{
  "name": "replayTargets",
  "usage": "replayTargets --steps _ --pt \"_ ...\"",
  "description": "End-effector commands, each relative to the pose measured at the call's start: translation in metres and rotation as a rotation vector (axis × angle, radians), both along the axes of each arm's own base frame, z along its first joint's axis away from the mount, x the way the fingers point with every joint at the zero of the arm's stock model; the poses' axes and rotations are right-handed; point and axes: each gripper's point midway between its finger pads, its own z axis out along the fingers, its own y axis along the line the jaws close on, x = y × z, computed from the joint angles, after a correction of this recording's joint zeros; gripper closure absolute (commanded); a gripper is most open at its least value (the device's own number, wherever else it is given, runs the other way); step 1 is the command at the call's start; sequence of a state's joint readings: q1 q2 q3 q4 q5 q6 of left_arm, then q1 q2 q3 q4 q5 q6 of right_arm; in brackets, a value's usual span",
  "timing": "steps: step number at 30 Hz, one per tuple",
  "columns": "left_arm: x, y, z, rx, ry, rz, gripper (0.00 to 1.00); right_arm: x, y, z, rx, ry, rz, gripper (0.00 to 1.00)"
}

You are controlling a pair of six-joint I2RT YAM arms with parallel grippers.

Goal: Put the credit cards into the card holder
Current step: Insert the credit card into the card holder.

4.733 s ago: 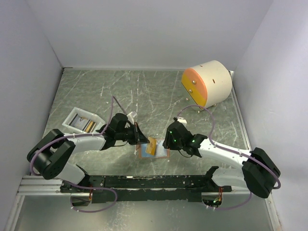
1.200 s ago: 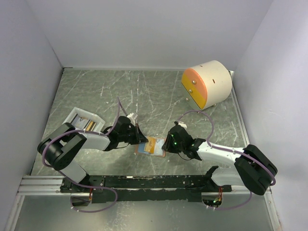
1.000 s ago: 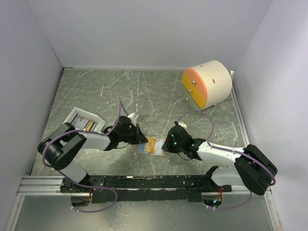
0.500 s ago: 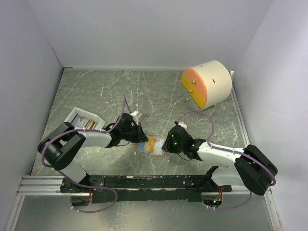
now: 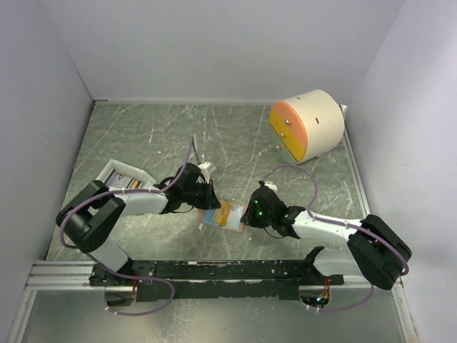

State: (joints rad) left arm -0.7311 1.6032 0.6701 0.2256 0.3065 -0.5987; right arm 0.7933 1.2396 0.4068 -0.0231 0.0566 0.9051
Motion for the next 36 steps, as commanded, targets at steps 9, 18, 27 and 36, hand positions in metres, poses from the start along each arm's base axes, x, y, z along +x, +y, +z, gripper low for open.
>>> replayTargets --steps 9,18,27,36 --pt "-0.003 0.004 -0.009 0.089 -0.018 -0.08 0.93 -0.016 -0.014 -0.022 -0.068 0.069 0.015 0.82" --pt "-0.01 0.003 -0.024 0.007 0.081 0.045 0.93 -0.015 -0.006 -0.018 -0.021 0.069 0.013 0.82" --pt "-0.013 0.002 -0.019 -0.09 0.1 0.134 0.93 -0.019 -0.004 -0.021 0.001 0.091 0.004 0.82" --pt "-0.02 -0.012 -0.016 -0.18 0.113 0.171 0.93 -0.013 -0.001 -0.019 0.006 0.083 -0.011 0.83"
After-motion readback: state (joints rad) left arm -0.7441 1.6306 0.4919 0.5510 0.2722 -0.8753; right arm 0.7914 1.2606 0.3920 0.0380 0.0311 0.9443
